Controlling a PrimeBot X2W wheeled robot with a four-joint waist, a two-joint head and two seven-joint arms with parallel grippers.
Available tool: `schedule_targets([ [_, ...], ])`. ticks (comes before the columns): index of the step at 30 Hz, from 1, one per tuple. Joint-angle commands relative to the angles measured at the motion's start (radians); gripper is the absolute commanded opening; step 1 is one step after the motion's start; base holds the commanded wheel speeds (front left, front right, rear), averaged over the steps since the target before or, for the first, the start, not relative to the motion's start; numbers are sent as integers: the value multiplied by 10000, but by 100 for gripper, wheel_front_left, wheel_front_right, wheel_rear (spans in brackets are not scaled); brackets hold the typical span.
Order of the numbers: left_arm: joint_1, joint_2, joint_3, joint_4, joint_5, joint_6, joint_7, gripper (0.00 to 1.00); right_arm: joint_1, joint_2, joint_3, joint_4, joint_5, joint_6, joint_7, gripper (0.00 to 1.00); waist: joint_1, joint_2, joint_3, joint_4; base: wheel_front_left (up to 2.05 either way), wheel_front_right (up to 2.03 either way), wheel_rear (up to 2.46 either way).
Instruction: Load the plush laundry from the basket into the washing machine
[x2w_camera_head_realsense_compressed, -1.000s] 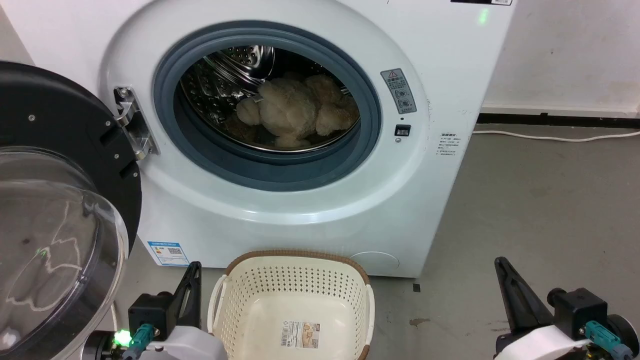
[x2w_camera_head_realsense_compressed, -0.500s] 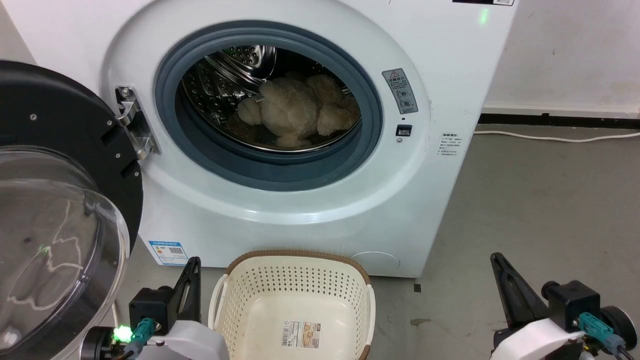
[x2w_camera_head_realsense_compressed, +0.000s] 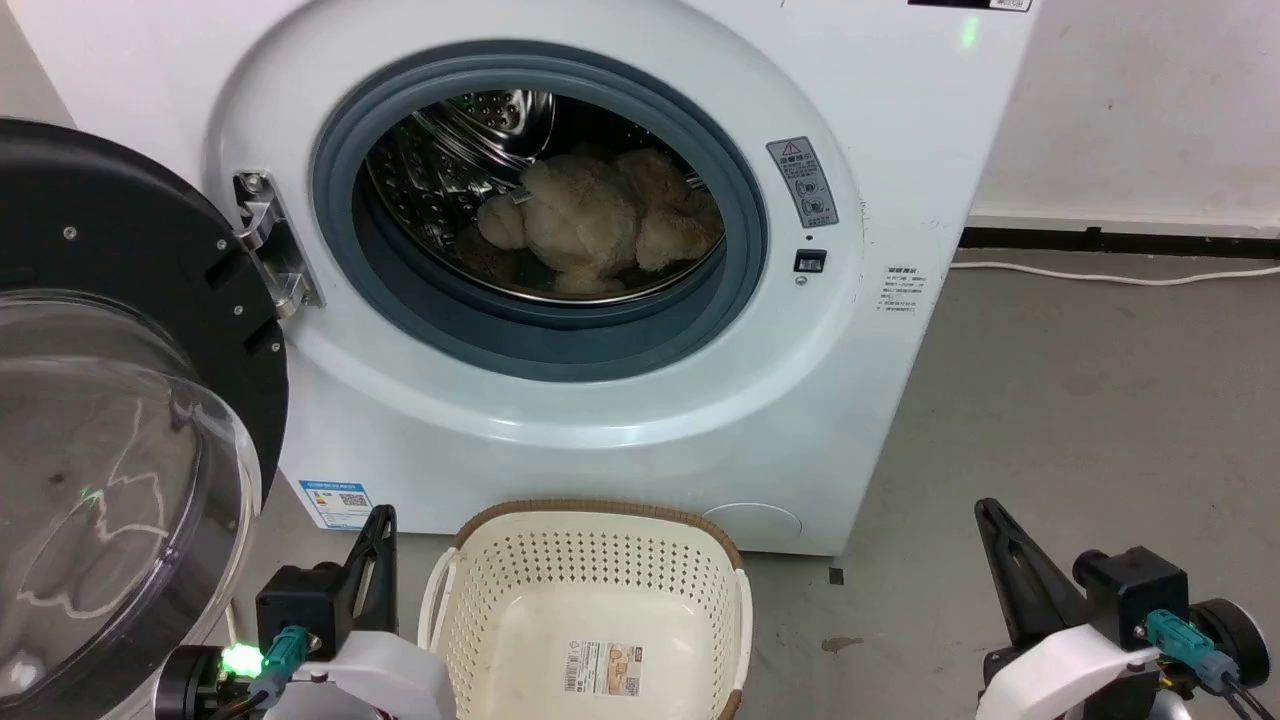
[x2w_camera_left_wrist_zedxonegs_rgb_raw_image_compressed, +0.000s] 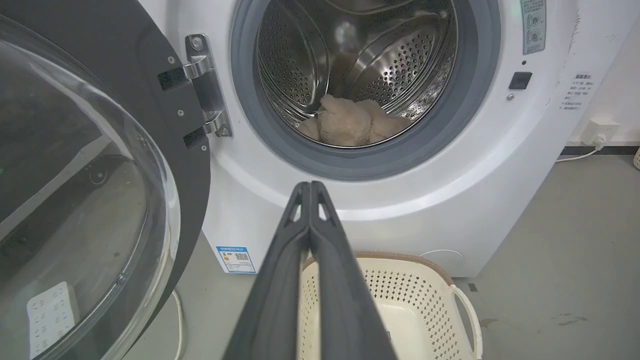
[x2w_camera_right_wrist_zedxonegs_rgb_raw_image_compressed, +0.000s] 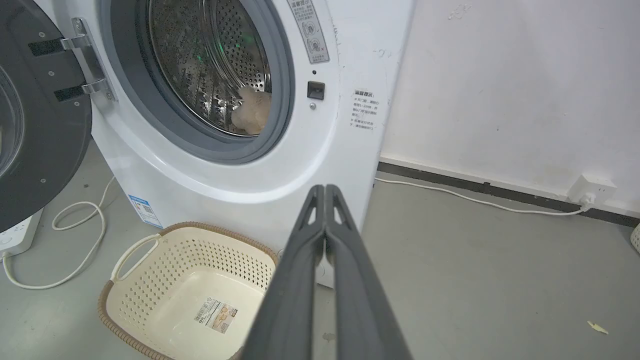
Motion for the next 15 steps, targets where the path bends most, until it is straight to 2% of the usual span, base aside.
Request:
schedule_targets([
  [1,-150,-20,24,-68,78,30,3,0,-136,-4,7,26,-78,6,11,0,0,0,0,0,0,0,0],
  [15,-150,-20,24,-68,78,30,3,0,-136,-4,7,26,-78,6,11,0,0,0,0,0,0,0,0],
])
